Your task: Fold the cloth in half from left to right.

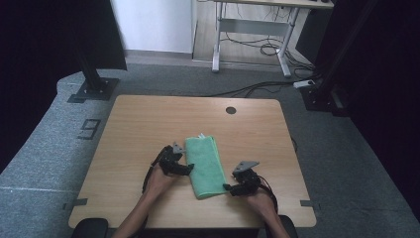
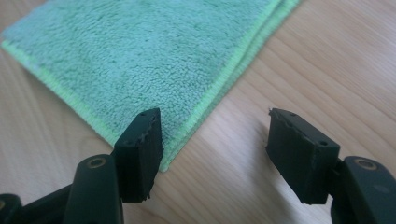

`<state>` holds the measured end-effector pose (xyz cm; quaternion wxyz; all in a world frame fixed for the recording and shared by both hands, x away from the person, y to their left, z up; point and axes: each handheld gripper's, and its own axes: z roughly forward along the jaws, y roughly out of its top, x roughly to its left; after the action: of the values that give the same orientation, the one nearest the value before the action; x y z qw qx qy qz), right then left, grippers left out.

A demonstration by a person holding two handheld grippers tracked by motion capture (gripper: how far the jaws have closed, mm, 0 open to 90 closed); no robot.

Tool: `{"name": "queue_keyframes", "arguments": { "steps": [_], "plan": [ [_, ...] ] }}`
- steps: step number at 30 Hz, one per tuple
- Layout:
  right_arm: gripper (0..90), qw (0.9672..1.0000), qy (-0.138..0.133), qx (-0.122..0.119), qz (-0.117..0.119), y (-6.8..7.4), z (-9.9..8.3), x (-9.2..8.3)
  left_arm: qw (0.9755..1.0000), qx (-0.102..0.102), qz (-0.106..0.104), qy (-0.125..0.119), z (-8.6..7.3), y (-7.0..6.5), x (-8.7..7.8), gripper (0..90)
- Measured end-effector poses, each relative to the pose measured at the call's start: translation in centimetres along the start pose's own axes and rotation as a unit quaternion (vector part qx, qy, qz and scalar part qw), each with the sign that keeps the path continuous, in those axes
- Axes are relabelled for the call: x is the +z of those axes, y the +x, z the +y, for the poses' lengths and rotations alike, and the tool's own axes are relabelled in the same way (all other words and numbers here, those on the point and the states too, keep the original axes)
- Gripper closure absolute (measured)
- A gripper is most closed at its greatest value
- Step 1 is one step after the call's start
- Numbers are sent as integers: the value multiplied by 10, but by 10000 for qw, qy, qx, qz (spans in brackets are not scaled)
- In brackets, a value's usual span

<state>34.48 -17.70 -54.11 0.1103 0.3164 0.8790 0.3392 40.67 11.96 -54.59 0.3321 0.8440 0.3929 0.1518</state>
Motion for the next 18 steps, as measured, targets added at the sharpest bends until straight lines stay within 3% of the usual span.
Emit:
{"name": "queue_keyframes", "arguments": {
  "steps": [18],
  "plan": [
    [339,9993,-11,-279,251,41,23,22,9999,-120,2,-27,-9,31,-7,129]
  ]
}}
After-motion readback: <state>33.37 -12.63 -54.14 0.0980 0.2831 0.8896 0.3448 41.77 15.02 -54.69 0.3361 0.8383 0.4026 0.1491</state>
